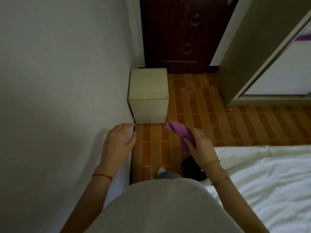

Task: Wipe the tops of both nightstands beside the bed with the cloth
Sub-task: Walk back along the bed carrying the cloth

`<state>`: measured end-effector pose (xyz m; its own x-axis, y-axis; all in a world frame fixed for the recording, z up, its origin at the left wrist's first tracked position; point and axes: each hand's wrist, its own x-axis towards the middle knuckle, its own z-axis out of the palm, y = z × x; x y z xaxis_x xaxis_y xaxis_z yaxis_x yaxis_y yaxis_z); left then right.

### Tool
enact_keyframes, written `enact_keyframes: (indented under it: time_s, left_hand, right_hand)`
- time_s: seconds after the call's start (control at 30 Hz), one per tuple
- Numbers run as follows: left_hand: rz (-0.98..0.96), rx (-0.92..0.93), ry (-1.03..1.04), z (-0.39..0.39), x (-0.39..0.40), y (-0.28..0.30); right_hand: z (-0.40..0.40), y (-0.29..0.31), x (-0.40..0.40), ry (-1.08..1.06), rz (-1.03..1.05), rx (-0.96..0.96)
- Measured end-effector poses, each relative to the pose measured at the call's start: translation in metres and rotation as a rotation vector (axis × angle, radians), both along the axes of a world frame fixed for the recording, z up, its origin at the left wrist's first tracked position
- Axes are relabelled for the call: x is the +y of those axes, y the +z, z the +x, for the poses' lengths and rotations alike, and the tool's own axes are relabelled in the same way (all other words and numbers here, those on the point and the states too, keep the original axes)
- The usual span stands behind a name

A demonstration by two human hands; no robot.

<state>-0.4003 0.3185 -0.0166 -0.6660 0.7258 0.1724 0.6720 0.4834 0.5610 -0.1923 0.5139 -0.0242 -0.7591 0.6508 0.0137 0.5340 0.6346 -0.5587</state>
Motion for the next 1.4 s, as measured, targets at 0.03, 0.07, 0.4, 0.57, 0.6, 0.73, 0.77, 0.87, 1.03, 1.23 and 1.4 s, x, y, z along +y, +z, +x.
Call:
enact_keyframes:
  time_s: [0.03,0.07,0.4,0.57,0.6,0.73,0.77,0.87,1.03,1.23,1.4]
  left_hand:
    - [0.004,0.005,0.003,-0.017,0.019,0.001]
    - [0.009,0.012,0.007,-0.033,0.037,0.002]
    - [-0.004,0.069,0.08,-0.199,0.192,-0.028]
    - [-0.009,0.087,0.067,-0.288,0.269,-0.065]
    - [-0.018,0.087,0.063,-0.304,0.284,-0.072]
    - [-0.062,0.068,0.041,-0.36,0.34,-0.099]
    - [-0.076,0.059,0.04,-0.372,0.352,-0.107]
    - [-0.107,0.005,0.056,-0.404,0.388,-0.137]
    - [-0.149,-0.009,0.078,-0.438,0.425,-0.217]
    - [-0.204,-0.074,0.136,-0.453,0.442,-0.329]
    - [-0.234,-0.073,0.179,-0.45,0.445,-0.39]
  right_hand:
    - [-0.019,0.003,0.02,0.018,0.011,0.005]
    - [-0.039,0.005,0.039,0.039,0.016,0.009]
    - [-0.229,-0.025,0.205,0.132,0.025,-0.008]
    - [-0.325,-0.057,0.281,0.11,-0.005,-0.034]
    - [-0.342,-0.063,0.295,0.102,-0.02,-0.037]
    - [-0.407,-0.091,0.347,0.074,-0.062,-0.069]
    - [-0.422,-0.099,0.359,0.081,-0.07,-0.082]
    - [-0.463,-0.129,0.392,0.098,-0.096,-0.122]
    - [-0.52,-0.212,0.433,0.162,-0.112,-0.161]
    - [-0.558,-0.332,0.452,0.261,-0.11,-0.19]
    - [-0.559,-0.392,0.452,0.32,-0.076,-0.198]
